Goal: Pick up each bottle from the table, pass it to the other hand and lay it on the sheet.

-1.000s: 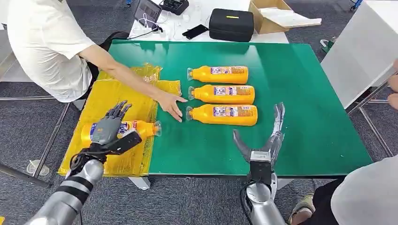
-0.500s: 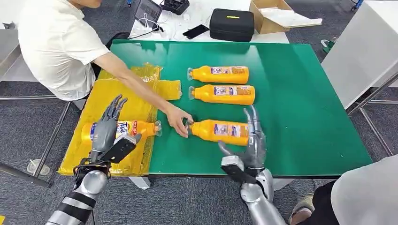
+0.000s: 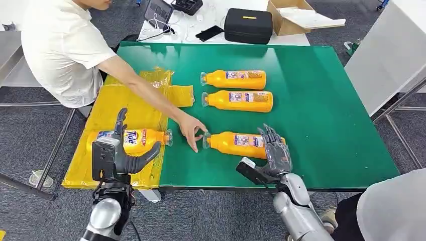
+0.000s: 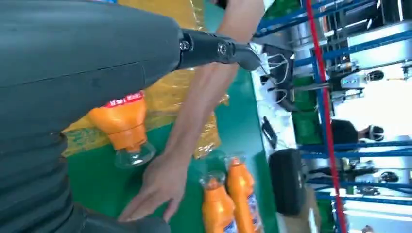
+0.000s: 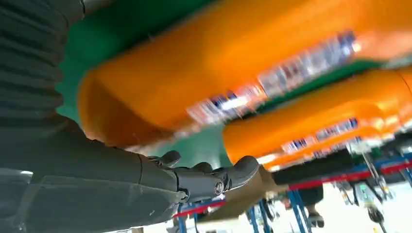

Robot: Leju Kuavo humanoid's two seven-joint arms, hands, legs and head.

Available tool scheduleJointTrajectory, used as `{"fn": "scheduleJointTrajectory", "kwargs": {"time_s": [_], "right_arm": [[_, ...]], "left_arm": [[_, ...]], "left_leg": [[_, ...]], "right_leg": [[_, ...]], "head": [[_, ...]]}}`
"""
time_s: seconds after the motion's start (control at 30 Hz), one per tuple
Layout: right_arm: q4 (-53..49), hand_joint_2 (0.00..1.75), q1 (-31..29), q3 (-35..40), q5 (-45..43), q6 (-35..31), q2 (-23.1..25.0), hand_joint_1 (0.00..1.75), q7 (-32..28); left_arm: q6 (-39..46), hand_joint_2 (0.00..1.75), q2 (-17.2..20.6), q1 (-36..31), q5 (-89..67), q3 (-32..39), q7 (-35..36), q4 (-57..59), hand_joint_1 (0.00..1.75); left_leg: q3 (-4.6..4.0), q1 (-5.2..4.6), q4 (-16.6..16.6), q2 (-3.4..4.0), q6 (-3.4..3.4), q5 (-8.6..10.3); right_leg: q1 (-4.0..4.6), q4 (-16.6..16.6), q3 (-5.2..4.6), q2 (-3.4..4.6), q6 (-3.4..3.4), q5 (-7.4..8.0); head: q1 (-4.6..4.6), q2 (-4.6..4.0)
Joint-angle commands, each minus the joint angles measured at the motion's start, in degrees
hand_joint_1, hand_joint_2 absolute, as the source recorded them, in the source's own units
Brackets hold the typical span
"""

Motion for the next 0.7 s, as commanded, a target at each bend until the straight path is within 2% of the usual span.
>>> {"fn": "scheduleJointTrajectory", "kwargs": {"time_s": [0.03, 0.4, 0.5, 0.53, 0.6, 0.7], "right_arm": [[1.63, 1.75, 0.02, 2.78, 2.7, 1.94, -1.6, 0.0, 2.75], [0.92, 1.75, 0.2, 2.87, 2.78, 2.34, -1.74, 0.0, 3.05], [-0.34, 1.75, 0.29, 3.84, 4.76, 3.86, -2.58, 0.0, 5.82], [-0.88, 1.75, 0.16, 3.99, 5.61, 5.06, -2.94, 0.0, 7.63], [-1.14, 1.75, -0.45, 4.23, 6.25, 8.47, -3.86, 0.0, 10.2], [0.63, 1.75, -2.07, 3.94, 7.32, 9.54, -4.56, 0.0, 12.74]], "left_arm": [[-1.59, 1.75, 0.36, 1.08, 1.74, -2.45, 0.76, -3.33, 0.0], [-1.63, 1.75, 0.46, 1.14, 1.77, -2.56, 0.8, -3.49, 0.0], [-1.85, 1.75, 0.65, 1.34, 1.64, -2.63, 0.95, -3.77, 0.0], [-2.76, 1.75, 0.56, 1.68, 2.59, -2.66, 1.73, -4.14, 0.0], [-4.3, 1.75, 0.42, 2.23, 4.47, -2.69, 2.92, -4.69, 0.0], [-6.23, 1.75, 0.24, 2.25, 7.08, -3.28, 4.57, -4.57, 0.0]], "left_leg": [[0.2, -0.01, -0.02, 0.07, 0.05, -0.06], [0.39, -0.02, -0.04, 0.06, 0.05, -0.11], [0.22, 0.0, -0.03, 0.04, 0.02, -0.03], [0.55, -0.03, -0.04, 0.1, 0.07, -0.17], [0.2, -0.01, -0.02, 0.07, 0.03, -0.04], [0.37, -0.05, -0.01, 0.09, 0.08, -0.09]], "right_leg": [[0.02, -0.01, 0.19, -0.02, -0.06, -0.06], [0.01, -0.01, 0.39, -0.06, -0.11, -0.13], [0.02, -0.02, 0.22, -0.04, -0.06, -0.05], [0.01, -0.01, 0.53, -0.06, -0.14, -0.18], [0.01, -0.01, 0.19, -0.02, -0.05, -0.04], [-0.01, 0.0, 0.34, -0.04, -0.07, -0.1]], "head": [[-0.02, 0.0], [0.0, 0.0], [0.0, 0.0], [0.0, 0.0], [0.0, 0.0], [0.0, 0.0]]}}
